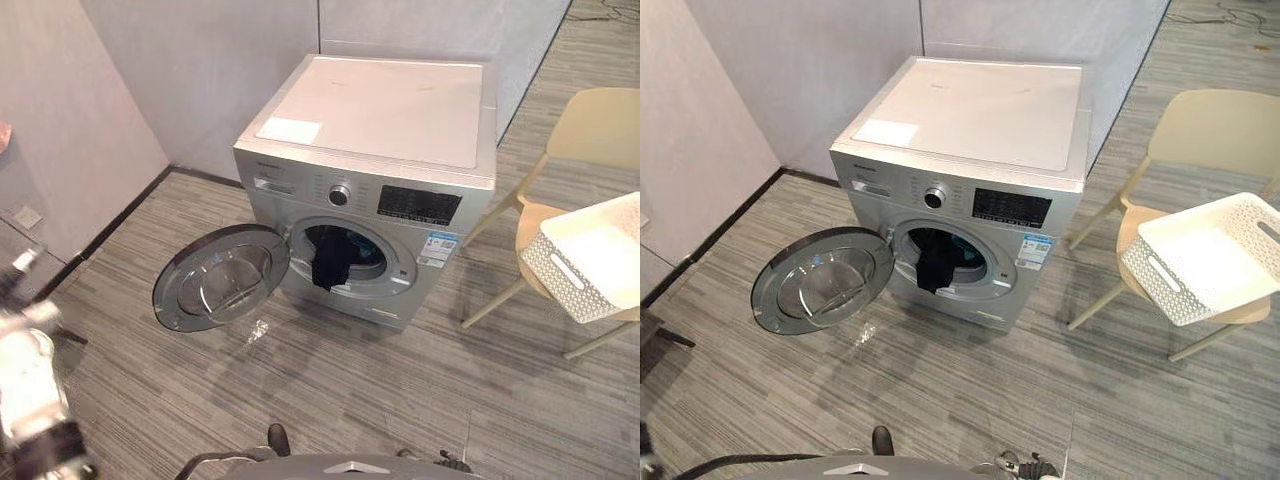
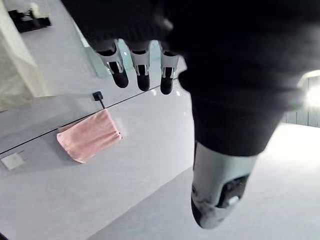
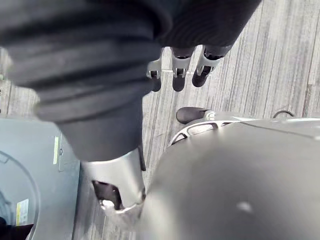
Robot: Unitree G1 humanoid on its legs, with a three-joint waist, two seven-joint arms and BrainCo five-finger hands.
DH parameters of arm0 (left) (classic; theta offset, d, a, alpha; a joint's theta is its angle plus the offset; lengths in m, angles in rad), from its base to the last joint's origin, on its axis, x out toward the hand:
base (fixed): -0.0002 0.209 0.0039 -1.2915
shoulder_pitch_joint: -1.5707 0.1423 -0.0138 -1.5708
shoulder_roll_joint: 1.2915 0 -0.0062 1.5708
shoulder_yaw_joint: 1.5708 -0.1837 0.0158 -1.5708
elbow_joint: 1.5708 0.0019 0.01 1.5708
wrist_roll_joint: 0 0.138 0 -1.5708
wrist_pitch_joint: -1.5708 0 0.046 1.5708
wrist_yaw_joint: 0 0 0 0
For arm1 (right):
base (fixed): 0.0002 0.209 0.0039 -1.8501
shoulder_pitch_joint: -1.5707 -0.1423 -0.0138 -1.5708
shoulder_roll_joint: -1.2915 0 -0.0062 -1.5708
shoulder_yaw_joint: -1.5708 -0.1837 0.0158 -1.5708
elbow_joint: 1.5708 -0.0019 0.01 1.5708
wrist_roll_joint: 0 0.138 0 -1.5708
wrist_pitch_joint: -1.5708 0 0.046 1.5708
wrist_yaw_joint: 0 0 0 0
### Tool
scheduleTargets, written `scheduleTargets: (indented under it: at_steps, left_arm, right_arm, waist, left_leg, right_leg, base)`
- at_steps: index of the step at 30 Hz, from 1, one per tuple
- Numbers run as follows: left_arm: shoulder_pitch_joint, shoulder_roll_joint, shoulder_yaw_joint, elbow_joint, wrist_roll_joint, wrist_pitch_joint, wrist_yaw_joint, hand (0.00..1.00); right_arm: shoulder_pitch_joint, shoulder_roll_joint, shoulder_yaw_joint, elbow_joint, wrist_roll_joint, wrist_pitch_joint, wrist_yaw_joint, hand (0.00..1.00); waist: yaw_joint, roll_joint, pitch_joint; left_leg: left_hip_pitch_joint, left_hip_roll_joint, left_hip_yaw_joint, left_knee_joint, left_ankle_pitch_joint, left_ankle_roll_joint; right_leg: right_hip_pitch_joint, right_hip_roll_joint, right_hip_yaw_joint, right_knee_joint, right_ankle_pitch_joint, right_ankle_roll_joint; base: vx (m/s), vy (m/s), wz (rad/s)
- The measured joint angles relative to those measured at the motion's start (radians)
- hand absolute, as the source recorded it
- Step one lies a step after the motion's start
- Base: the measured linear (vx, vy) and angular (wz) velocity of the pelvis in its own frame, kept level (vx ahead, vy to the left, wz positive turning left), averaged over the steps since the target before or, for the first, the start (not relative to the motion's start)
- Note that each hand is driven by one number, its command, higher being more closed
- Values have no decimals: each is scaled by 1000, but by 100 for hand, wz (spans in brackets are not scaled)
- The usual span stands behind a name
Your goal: Pick up the laundry basket with both hands and put the clothes into the washing machine.
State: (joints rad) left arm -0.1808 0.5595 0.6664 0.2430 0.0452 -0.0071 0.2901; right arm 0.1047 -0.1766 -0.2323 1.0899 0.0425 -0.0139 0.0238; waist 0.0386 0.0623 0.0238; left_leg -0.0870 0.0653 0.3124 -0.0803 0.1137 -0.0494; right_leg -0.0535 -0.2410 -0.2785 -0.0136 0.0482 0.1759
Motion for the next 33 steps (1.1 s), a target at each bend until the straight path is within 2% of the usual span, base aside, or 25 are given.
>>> scheduleTargets:
  at_steps: [1, 3, 4, 5, 6, 7, 9, 12, 14, 18, 24, 26, 30, 33]
  left_arm:
    - [-120, 124, -20, 202, -1, 10, -25, 0]
    - [-230, 228, -86, 393, -2, 11, -46, 0]
    - [-343, 302, -170, 539, -3, 15, -63, 0]
    - [-400, 332, -213, 594, -1, 18, -75, 0]
    - [-504, 377, -288, 672, 9, 22, -89, 0]
    - [-550, 392, -323, 703, 13, 23, -95, 0]
    - [-732, 415, -444, 822, 95, 35, -119, 0]
    - [-890, 415, -522, 935, 143, 60, -149, 0]
    - [-957, 415, -549, 949, 165, 74, -156, 0]
    - [-1057, 405, -584, 947, 285, 87, -162, 0]
    - [-1091, 341, -526, 925, 386, 99, -148, 0]
    - [-1081, 327, -476, 902, 397, 102, -149, 0]
    - [-1013, 293, -373, 865, 389, 80, -174, 0]
    - [-953, 280, -316, 853, 323, 70, -234, 0]
  right_arm:
    - [-6, 0, 47, -28, -2, 1, 20, 0]
    - [-17, 1, 101, -55, -8, 0, 23, 0]
    - [-38, 1, 139, -62, -10, -1, 27, 0]
    - [-52, 2, 155, -62, -10, -1, 30, 0]
    - [-83, 7, 181, -66, -9, -4, 31, 0]
    - [-94, 9, 194, -75, -9, -5, 31, 0]
    - [-128, 11, 237, -111, -9, -20, 31, 0]
    - [-139, 12, 265, -154, -8, -33, 31, 0]
    - [-145, 16, 271, -170, -8, -31, 31, 0]
    - [-145, 23, 301, -246, -8, -40, 29, 0]
    - [-108, 22, 308, -372, -7, -59, 24, 0]
    - [-106, 20, 308, -395, -7, -65, 21, 0]
    - [-101, 15, 308, -430, -10, -66, 23, 0]
    - [-101, 8, 308, -449, -11, -60, 32, 0]
  waist:
    - [-4, -19, 9]
    - [-10, -44, 23]
    - [-19, -69, 37]
    - [-25, -84, 46]
    - [-35, -122, 68]
    - [-41, -136, 76]
    - [-79, -198, 114]
    - [-104, -243, 164]
    - [-101, -256, 205]
    - [-100, -279, 263]
    - [-94, -294, 279]
    - [-88, -295, 280]
    - [-70, -295, 279]
    - [-63, -293, 277]
  left_leg:
    - [-15, 4, 29, 0, 2, 1]
    - [-30, 9, 53, 0, 3, 0]
    - [-55, 14, 60, 0, 11, -1]
    - [-68, 17, 65, 0, 17, 3]
    - [-94, 23, 77, 0, 27, 1]
    - [-110, 26, 78, 0, 32, 2]
    - [-168, 33, 82, 1, 58, 8]
    - [-234, 49, 81, 1, 80, 10]
    - [-257, 59, 79, 1, 88, 7]
    - [-339, 98, 68, 0, 119, -6]
    - [-374, 144, 57, 0, 134, -25]
    - [-386, 155, 55, -2, 139, -31]
    - [-381, 165, 55, -6, 141, -36]
    - [-373, 165, 58, -6, 140, -41]
  right_leg:
    - [-32, 2, 30, -8, 17, 0]
    - [-63, 6, 54, -15, 26, -4]
    - [-92, 12, 65, -19, 36, -14]
    - [-108, 15, 72, -23, 43, -16]
    - [-140, 22, 81, -32, 63, -21]
    - [-151, 26, 83, -38, 70, -25]
    - [-201, 38, 87, -54, 112, -32]
    - [-264, 54, 93, -67, 140, -45]
    - [-285, 65, 93, -67, 147, -53]
    - [-362, 97, 80, -67, 163, -74]
    - [-393, 138, 70, -67, 164, -84]
    - [-402, 148, 66, -67, 164, -85]
    - [-399, 157, 67, -67, 164, -85]
    - [-394, 157, 67, -67, 164, -85]
  base:
    - [-34, 32, -44]
    - [-54, 19, -44]
    - [-60, 6, -29]
    - [-75, -4, -29]
    - [-68, -10, -23]
    - [-84, -23, -21]
    - [-86, -33, -10]
    - [-71, -46, -8]
    - [-73, -63, -4]
    - [-58, -69, -5]
    - [-17, -65, -6]
    - [-6, -33, -4]
    - [-3, -4, -2]
    - [0, 0, 0]
